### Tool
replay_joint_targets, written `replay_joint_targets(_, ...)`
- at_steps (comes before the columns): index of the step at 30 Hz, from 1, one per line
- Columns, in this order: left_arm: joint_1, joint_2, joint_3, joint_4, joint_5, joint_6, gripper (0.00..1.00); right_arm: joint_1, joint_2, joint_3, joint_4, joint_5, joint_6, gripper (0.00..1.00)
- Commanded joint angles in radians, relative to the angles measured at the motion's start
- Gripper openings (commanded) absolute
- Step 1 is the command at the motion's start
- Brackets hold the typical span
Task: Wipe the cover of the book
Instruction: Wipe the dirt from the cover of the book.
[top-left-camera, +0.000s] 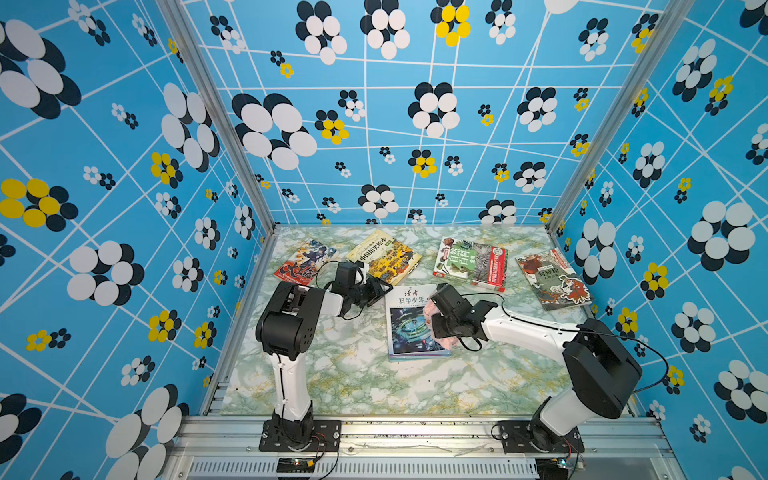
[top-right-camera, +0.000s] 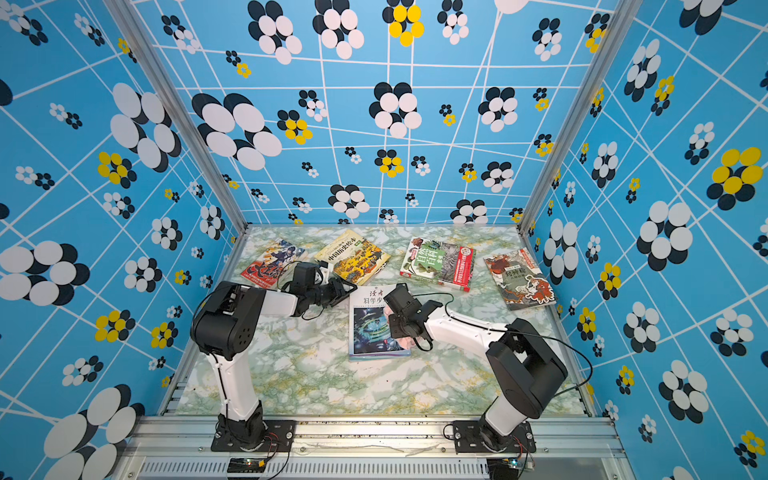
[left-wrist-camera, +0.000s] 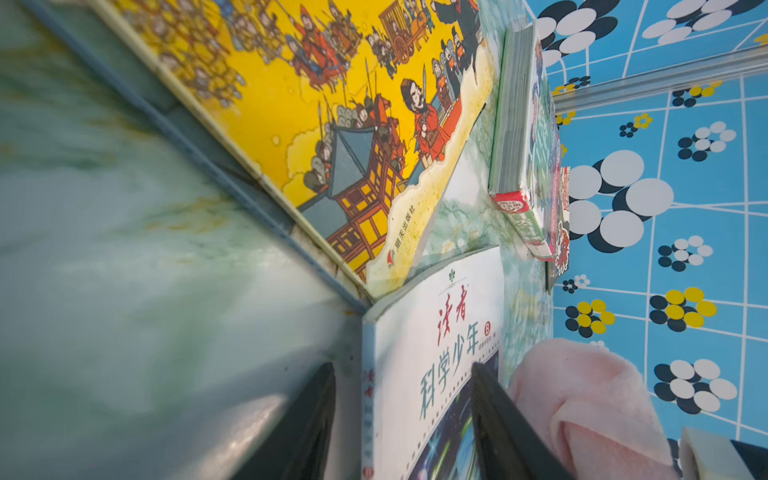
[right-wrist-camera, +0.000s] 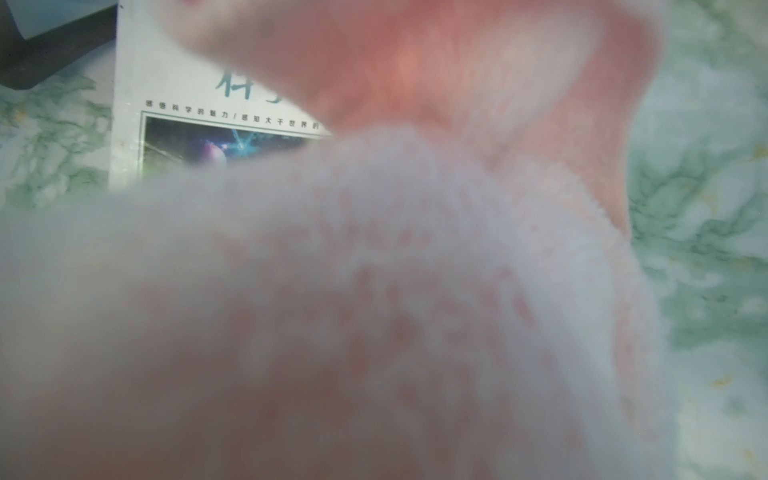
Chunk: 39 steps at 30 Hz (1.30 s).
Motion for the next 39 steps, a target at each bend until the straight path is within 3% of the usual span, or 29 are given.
replay_joint_targets(1,-0.015,0.038,0.021,0.014,0.037,-0.005,0.44,-0.012,0.033,0.054,0.021,-0.023,-0.042,0.0)
replay_joint_targets(13,-0.053,0.061,0.029,0.041,0.06,-0.011,0.13,-0.018,0.191,0.103,0.096,-0.165,-0.021,0.0)
replay_joint_targets(20,-0.057,0.056,0.008,0.065,0.056,-0.023,0.05,0.155,0.259,0.161,0.128,-0.255,0.0,0.0)
replay_joint_targets(24,-0.057,0.058,0.01,0.063,0.058,-0.024,0.01,0.17,0.2,0.054,0.17,-0.324,0.03,0.0)
replay_joint_targets(27,-0.057,0.058,0.008,0.062,0.062,-0.021,0.0,0.11,0.118,-0.053,0.153,-0.286,0.011,0.0)
replay_joint_targets(33,-0.057,0.058,-0.004,0.068,0.062,-0.023,0.0,-0.176,0.101,-0.126,0.161,-0.254,0.037,0.0)
replay_joint_targets(36,-0.058,0.055,-0.006,0.067,0.064,-0.028,0.0,-0.19,0.187,-0.023,0.172,-0.255,0.02,0.0)
replay_joint_targets(39,-0.061,0.05,-0.001,0.056,0.062,-0.028,0.0,-0.14,0.286,0.107,0.2,-0.3,0.033,0.0)
